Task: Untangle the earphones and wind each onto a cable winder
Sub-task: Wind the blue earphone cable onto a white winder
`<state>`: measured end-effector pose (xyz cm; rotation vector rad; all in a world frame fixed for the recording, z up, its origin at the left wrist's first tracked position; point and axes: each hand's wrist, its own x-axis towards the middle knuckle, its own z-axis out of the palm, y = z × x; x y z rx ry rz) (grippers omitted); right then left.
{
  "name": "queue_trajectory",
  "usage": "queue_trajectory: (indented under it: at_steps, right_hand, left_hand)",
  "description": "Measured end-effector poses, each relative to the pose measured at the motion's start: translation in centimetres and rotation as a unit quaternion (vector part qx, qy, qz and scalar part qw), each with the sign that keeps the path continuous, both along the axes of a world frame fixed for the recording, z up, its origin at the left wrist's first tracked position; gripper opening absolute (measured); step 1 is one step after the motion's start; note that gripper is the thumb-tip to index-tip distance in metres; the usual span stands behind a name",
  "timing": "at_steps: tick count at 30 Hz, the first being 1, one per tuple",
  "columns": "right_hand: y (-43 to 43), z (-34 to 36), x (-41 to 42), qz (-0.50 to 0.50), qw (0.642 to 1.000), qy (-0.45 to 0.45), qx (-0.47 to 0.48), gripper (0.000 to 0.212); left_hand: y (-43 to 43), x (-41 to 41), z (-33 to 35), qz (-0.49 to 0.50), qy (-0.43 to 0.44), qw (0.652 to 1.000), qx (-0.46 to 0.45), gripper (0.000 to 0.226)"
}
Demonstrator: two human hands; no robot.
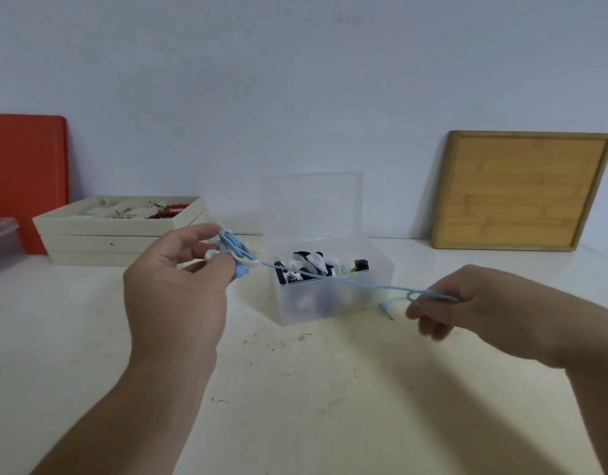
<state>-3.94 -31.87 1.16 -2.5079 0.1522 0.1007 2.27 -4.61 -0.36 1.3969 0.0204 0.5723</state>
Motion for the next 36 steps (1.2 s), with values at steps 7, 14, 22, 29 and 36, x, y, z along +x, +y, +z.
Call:
queue_trajectory:
  at_steps: [7,14,22,29,36]
  right_hand:
    - [1.2,0.4,-0.4,0.030,0.940,-0.074,0.331,0.049]
    - [1.0,1.2,0.1,-0.141,0.883,-0.103,0.435,0.027]
    - [0.5,2.1,-0.3,-0.157,0.839,-0.059,0.517,0.042]
    - [-2.4,0.5,0.8,-0.351,0.821,-0.254,0.373,0.021]
    - [-6.4,-0.6,-0.5,-0.400,0.833,-0.326,0.198,0.027]
  left_hand:
    - [0.0,0.2,-0.6,-0.029,0.040,0.998,0.045,0.038]
    - [0.3,0.7,-0.9,-0.012,0.046,0.998,0.038,0.039]
    - [0.8,1.0,-1.0,0.023,0.049,0.997,0.057,0.039]
    - [1.0,0.8,-0.7,0.043,0.046,0.995,0.082,0.040]
    - [1.1,0.8,-0.5,0.048,0.037,0.994,0.093,0.038]
